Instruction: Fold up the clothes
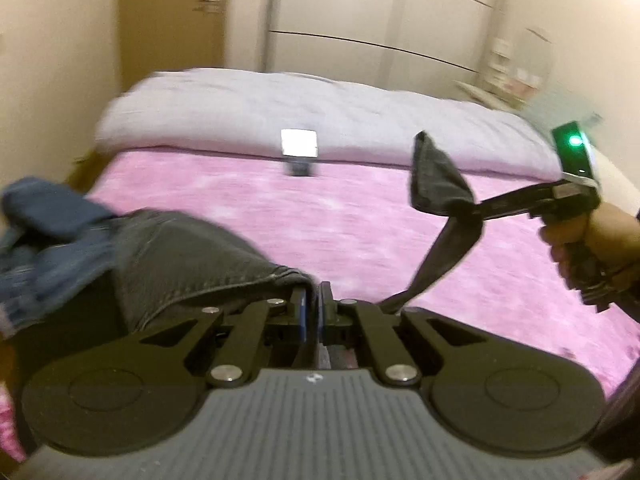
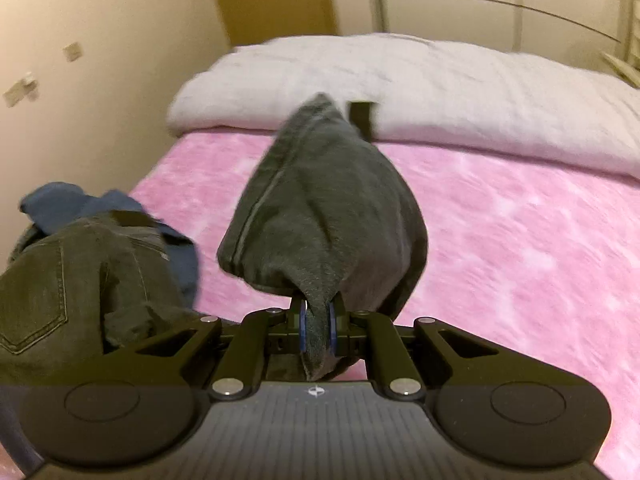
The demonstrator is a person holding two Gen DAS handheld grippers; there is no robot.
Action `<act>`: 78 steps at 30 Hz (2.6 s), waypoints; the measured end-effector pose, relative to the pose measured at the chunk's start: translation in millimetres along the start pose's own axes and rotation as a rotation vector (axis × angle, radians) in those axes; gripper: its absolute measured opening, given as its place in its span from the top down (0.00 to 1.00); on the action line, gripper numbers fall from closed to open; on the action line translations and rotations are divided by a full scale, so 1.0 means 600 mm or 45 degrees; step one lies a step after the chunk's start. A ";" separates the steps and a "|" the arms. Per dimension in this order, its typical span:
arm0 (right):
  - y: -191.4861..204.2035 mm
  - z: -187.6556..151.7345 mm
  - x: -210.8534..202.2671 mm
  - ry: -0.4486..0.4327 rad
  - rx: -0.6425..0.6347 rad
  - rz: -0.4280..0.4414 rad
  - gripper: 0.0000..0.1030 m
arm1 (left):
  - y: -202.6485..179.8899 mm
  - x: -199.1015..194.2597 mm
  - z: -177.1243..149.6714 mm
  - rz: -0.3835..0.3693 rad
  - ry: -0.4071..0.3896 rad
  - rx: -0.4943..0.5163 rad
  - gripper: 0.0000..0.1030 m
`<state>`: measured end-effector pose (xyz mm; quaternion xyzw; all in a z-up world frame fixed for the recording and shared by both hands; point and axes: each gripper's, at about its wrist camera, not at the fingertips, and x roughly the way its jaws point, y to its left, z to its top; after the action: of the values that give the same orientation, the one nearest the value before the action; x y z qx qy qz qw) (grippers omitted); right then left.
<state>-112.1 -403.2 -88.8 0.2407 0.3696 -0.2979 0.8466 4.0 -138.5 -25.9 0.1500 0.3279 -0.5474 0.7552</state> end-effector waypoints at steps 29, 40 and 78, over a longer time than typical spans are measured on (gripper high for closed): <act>0.216 -0.333 0.074 0.258 -1.479 0.236 0.15 | 0.076 0.064 -0.133 0.187 0.406 -0.166 0.75; 0.230 -0.293 0.146 0.062 -1.450 0.122 0.85 | 0.111 0.117 -0.113 0.150 0.409 -0.064 0.58; -0.131 -0.122 -0.341 -0.422 0.498 0.240 0.89 | -0.001 0.429 0.241 -0.491 0.100 -0.004 0.87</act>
<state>-313.2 -346.0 9.4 0.3808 0.1375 -0.3190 0.8569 98.8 -410.8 -88.7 0.1046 0.3808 -0.6751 0.6232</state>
